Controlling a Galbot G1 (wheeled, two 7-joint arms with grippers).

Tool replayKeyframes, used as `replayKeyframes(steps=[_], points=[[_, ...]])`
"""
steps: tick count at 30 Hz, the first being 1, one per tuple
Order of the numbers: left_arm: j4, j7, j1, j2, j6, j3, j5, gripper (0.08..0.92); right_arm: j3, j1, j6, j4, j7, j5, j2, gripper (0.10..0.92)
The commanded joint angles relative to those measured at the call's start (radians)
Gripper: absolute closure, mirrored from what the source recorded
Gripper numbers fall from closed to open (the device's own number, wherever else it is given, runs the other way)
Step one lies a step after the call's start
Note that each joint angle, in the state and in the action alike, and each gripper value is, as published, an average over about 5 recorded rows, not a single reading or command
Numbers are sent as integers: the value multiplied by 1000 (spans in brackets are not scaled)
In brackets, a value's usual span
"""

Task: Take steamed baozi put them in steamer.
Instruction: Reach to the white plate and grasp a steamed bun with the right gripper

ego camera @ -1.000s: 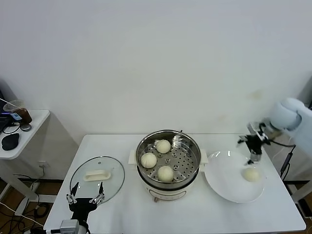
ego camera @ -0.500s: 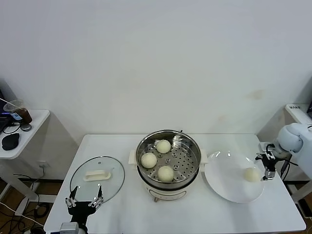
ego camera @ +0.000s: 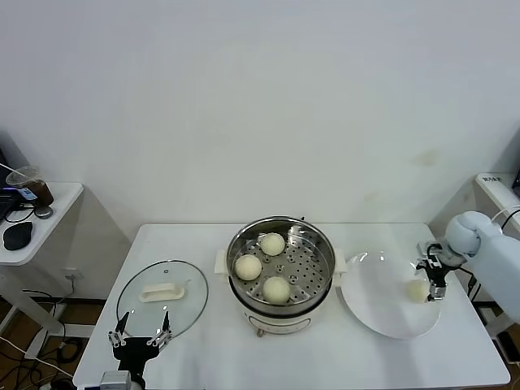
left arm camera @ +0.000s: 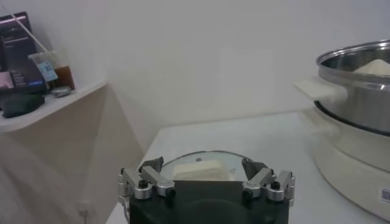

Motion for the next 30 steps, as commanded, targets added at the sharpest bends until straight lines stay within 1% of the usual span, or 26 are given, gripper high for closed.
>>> replayKeyframes(steps=[1, 12, 27, 30], points=[[4, 0, 0, 0, 1, 0, -1, 177, 2, 0, 20, -60, -1, -52, 64, 203], [4, 3, -9, -1, 5, 1, -1, 177, 4, 1, 31, -70, -34, -123, 60, 203], [11, 2, -13, -1, 5, 0, -1, 177, 10, -14, 22, -87, 7, -118, 77, 203], [11, 2, -14, -1, 5, 2, -1, 177, 10, -14, 19, -88, 13, -114, 78, 218]])
